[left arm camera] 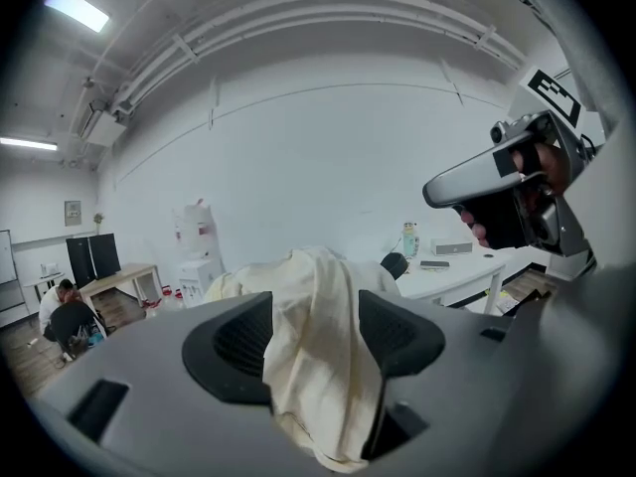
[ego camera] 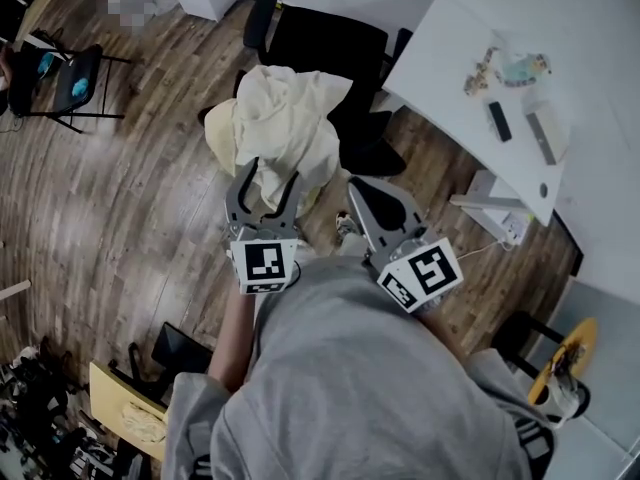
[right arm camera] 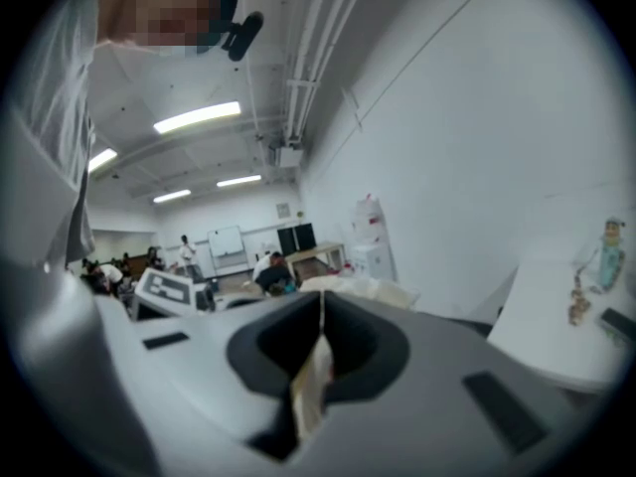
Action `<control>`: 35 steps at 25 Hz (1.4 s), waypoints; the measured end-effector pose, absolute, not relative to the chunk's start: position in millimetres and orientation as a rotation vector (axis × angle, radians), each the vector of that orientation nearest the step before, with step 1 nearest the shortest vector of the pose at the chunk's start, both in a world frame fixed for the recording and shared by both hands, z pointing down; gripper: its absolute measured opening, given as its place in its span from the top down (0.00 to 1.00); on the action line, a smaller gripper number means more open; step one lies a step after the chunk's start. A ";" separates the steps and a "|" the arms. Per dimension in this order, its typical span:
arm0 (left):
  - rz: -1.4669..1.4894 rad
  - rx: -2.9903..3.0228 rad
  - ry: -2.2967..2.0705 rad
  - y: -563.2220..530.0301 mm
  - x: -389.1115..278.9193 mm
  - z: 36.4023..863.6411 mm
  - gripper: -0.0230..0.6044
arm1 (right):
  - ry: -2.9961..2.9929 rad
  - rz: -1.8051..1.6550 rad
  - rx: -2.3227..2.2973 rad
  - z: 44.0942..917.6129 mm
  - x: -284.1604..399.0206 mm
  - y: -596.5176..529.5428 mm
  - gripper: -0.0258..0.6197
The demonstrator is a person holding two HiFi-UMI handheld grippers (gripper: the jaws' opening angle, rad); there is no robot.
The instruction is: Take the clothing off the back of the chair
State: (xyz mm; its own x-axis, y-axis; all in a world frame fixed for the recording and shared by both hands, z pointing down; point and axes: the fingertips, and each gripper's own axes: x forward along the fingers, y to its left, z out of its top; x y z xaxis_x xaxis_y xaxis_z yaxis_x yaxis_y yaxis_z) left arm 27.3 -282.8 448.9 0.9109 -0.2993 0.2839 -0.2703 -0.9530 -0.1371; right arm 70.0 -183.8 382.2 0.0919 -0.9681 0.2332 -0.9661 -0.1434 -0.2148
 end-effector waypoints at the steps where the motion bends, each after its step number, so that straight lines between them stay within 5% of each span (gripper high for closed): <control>1: -0.472 -2.981 0.439 -284.4 28.2 451.1 0.50 | 2.047 -0.509 -2.325 383.4 70.0 -184.4 0.91; 24: -0.609 -3.011 0.377 -295.5 52.7 486.8 0.48 | 1.919 -0.545 -2.446 394.4 87.2 -173.8 0.91; 35: -0.645 -3.045 0.386 -293.8 54.6 489.3 0.78 | 1.911 -0.547 -2.447 395.3 95.1 -167.9 0.91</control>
